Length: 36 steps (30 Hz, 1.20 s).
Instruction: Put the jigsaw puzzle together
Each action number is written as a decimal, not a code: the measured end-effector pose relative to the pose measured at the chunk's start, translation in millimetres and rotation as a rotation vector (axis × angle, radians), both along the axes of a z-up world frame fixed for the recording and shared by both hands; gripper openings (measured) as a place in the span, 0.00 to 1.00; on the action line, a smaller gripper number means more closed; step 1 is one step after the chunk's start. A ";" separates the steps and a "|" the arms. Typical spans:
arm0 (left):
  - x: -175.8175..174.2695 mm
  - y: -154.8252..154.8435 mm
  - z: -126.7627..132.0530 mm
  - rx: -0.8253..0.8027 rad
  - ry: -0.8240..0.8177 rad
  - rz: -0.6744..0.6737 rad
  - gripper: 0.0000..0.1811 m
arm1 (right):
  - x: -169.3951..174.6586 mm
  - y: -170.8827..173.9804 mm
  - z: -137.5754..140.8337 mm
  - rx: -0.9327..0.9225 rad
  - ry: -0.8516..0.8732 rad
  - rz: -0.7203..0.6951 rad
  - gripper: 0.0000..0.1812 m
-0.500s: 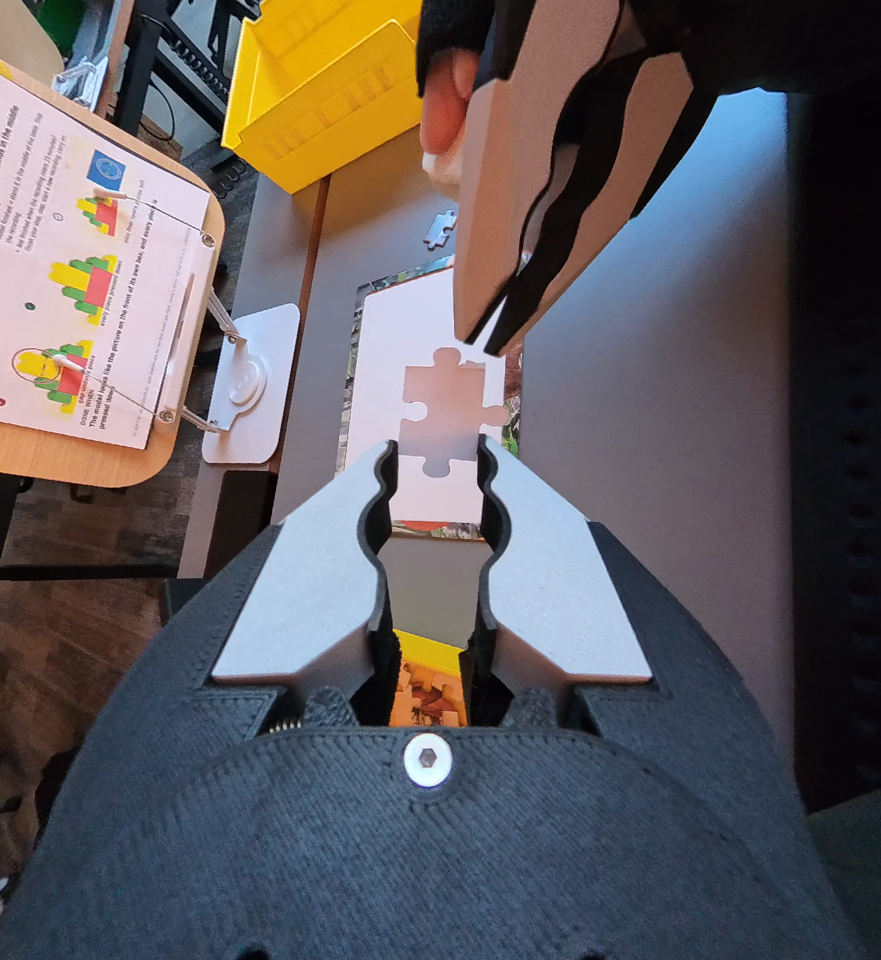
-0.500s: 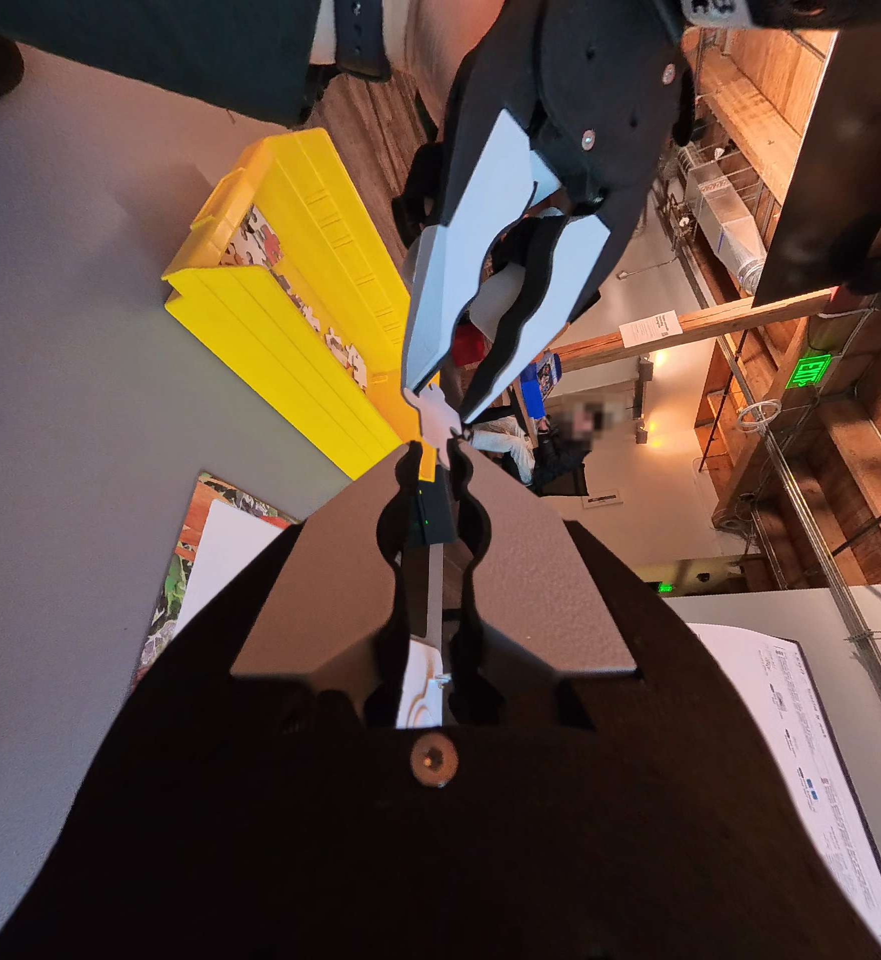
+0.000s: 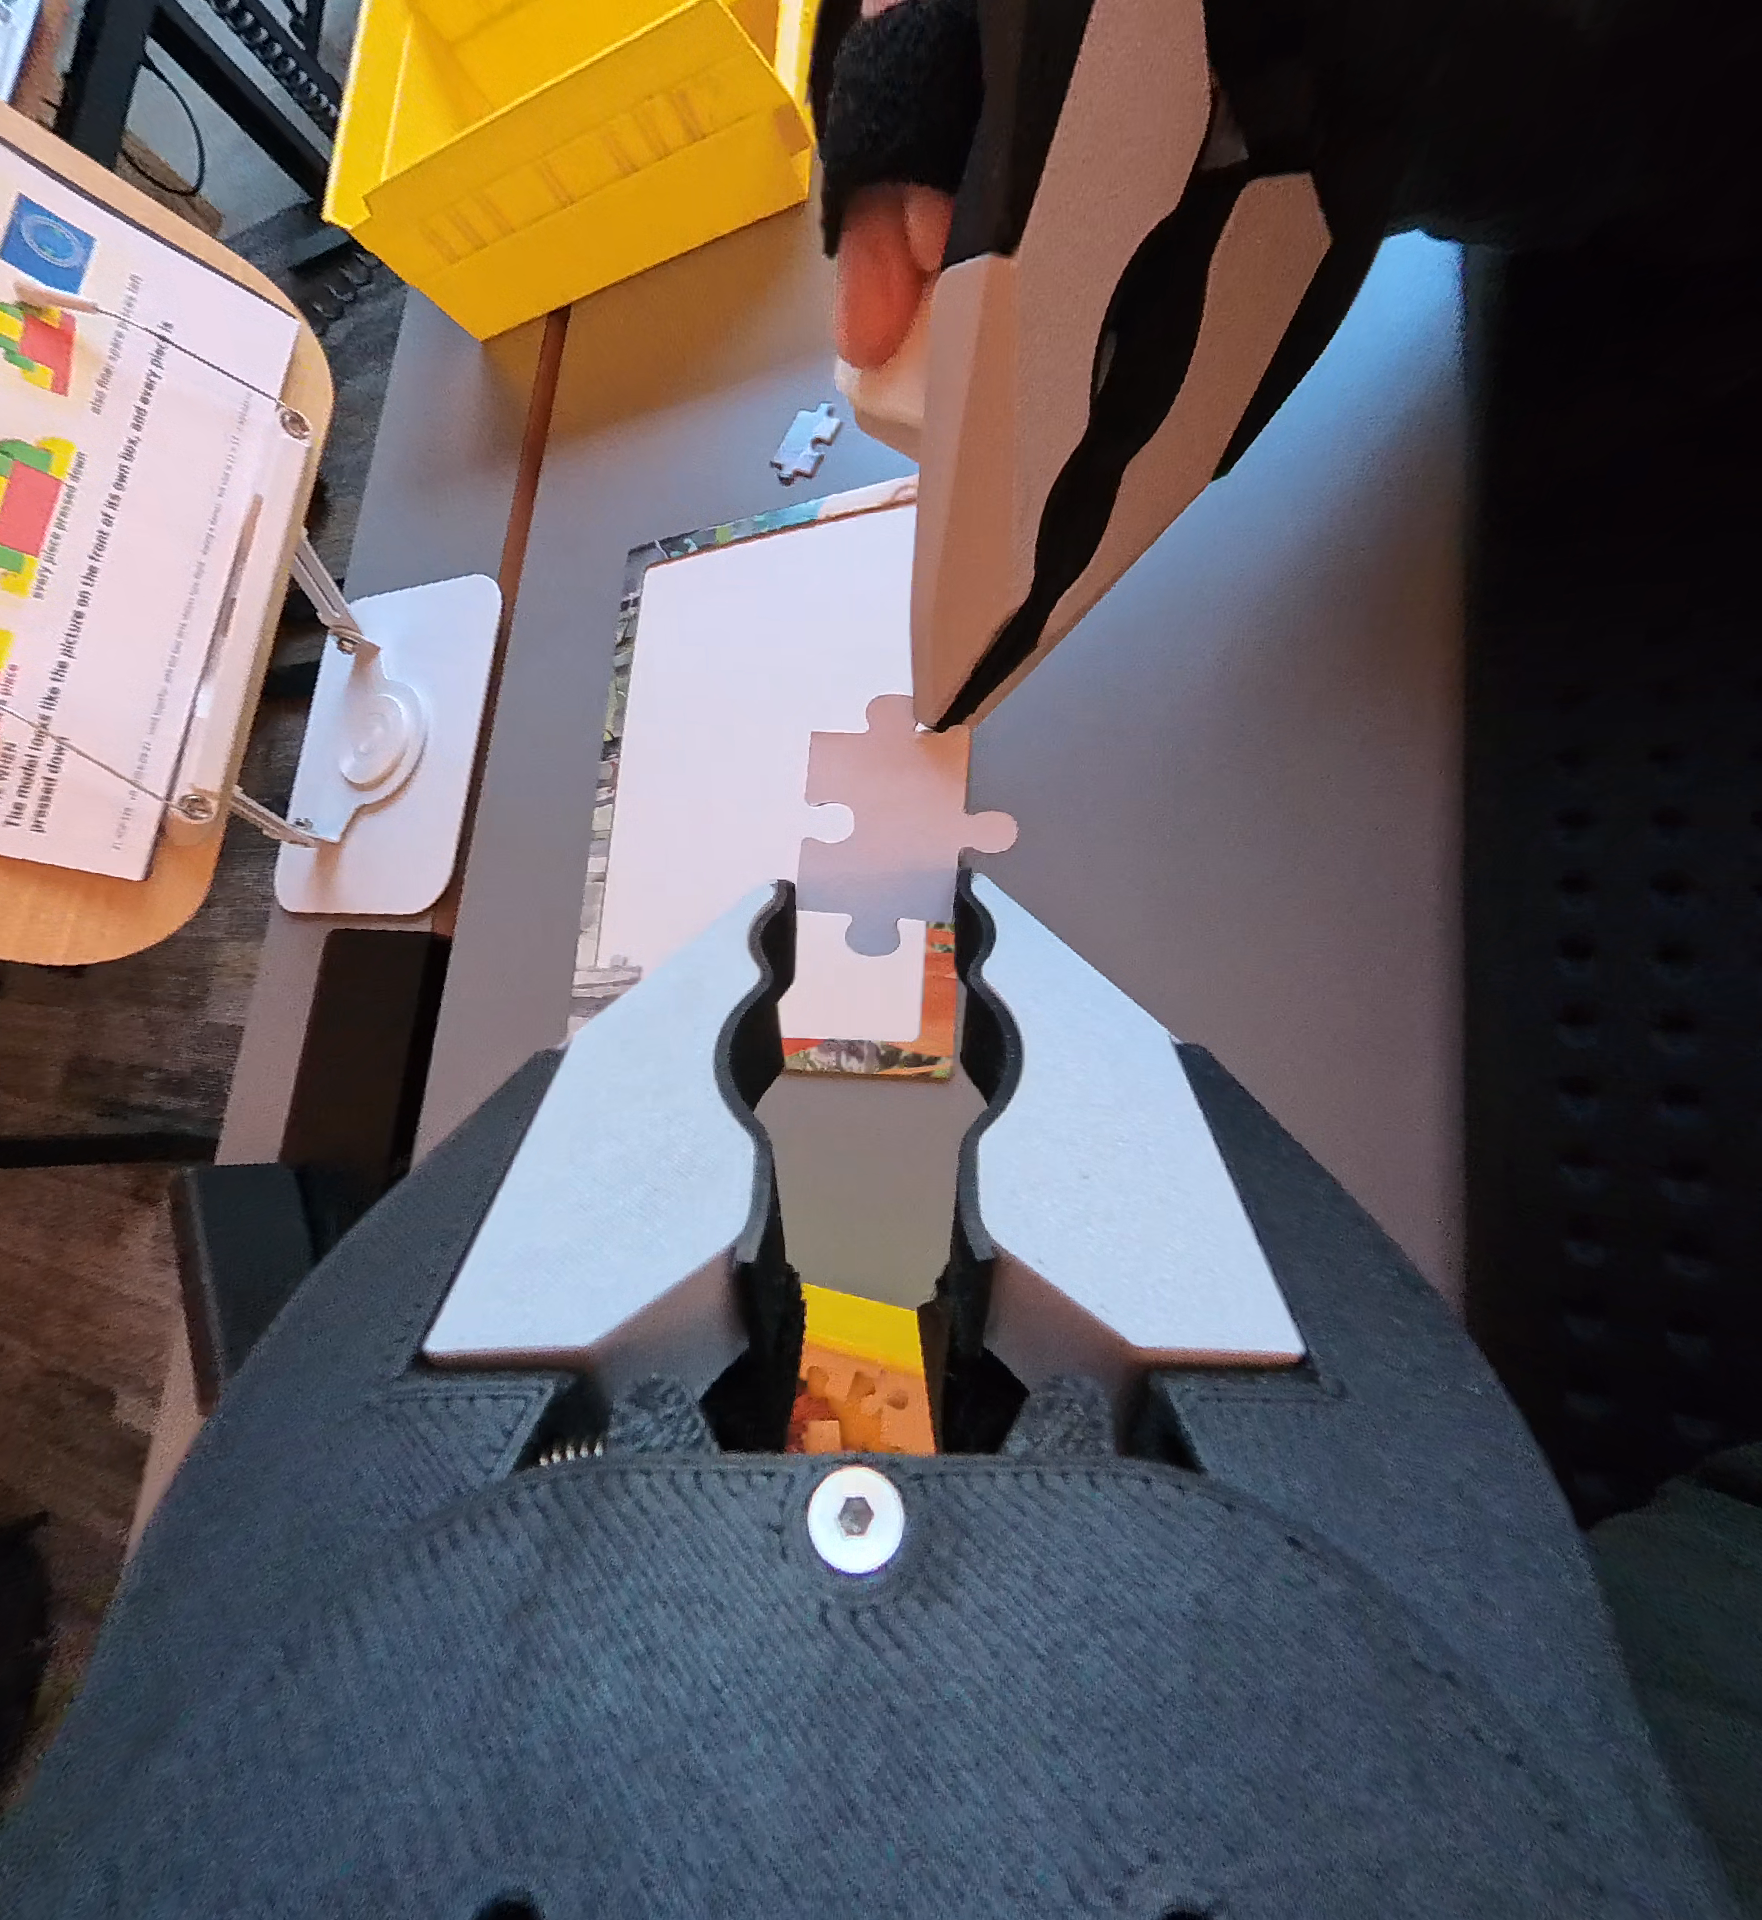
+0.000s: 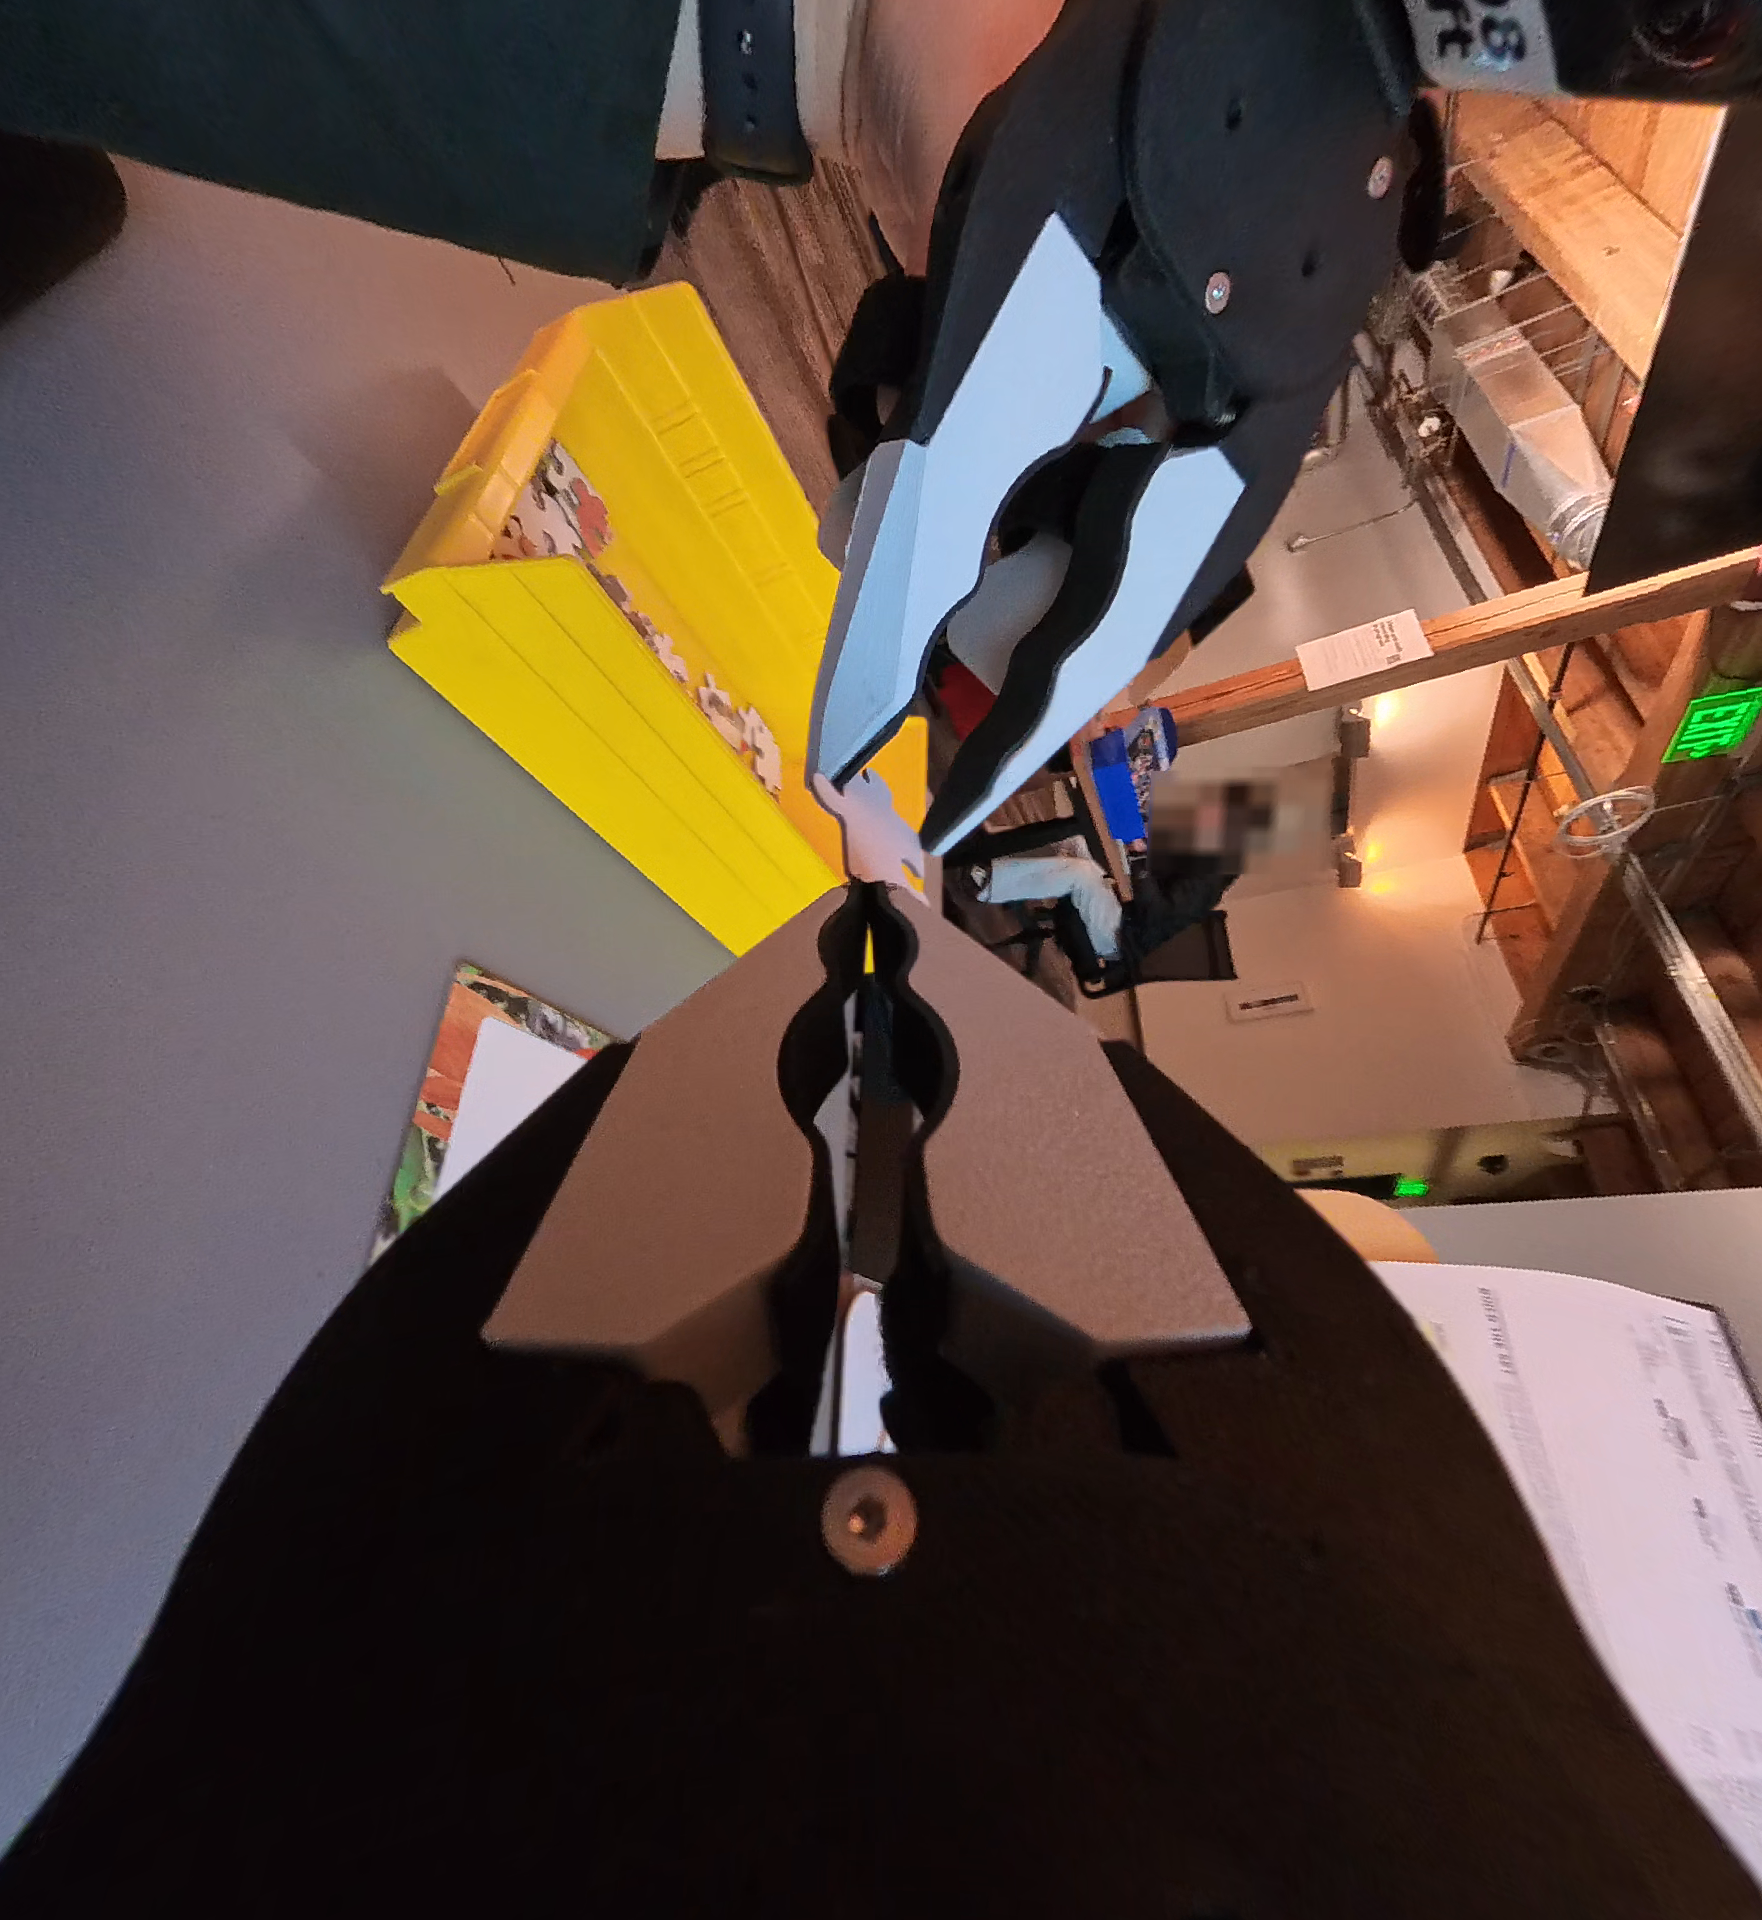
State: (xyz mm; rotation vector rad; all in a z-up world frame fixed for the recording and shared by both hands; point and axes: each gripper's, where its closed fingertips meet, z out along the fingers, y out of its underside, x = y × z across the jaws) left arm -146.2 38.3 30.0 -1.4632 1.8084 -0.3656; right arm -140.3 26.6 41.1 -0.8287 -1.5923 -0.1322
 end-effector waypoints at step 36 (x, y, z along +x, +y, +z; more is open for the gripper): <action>22.7 -13.8 86.3 -0.702 -0.590 -0.233 0.15 | 29.6 3.1 73.4 -1.324 0.776 0.455 0.00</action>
